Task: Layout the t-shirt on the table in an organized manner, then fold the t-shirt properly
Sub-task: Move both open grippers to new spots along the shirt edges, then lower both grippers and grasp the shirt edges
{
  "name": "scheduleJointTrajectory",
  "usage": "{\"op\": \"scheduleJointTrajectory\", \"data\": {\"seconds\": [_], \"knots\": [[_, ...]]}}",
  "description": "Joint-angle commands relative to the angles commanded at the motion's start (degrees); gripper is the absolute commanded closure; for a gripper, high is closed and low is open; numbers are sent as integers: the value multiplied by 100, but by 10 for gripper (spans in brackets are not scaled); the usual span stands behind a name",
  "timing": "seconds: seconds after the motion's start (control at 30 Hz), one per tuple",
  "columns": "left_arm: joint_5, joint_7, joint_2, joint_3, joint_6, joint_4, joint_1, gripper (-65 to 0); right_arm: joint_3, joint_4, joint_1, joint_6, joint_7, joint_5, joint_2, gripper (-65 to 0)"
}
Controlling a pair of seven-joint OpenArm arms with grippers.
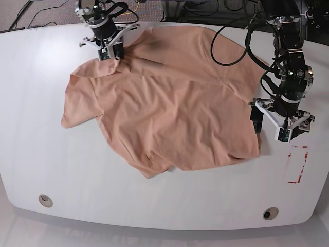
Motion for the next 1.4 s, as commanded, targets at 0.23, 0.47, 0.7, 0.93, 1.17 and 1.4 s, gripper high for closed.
{"op": "scheduleJointTrajectory", "data": {"seconds": [0.23,0.47,0.7,0.93,1.17,1.4], "knots": [[0,0,9,9,0,0,0,-556,325,-290,492,774,-220,-53,800,-2],[0,0,18,9,0,0,0,-556,589,-1380,1451,1521,-193,-53,1556,-2],[0,0,26,26,0,0,0,-556,563,-2259,2426,1666,-185,-53,1969,-11],[0,0,26,273,0,0,0,-556,563,-2479,2901,1666,-185,-62,2013,-165],[-26,18,53,325,-9,0,105,-560,589,-1811,2787,1666,-237,-62,2004,-441],[-35,413,202,422,-18,-9,299,-560,580,-756,2576,1666,-800,-35,1881,-585]]}}
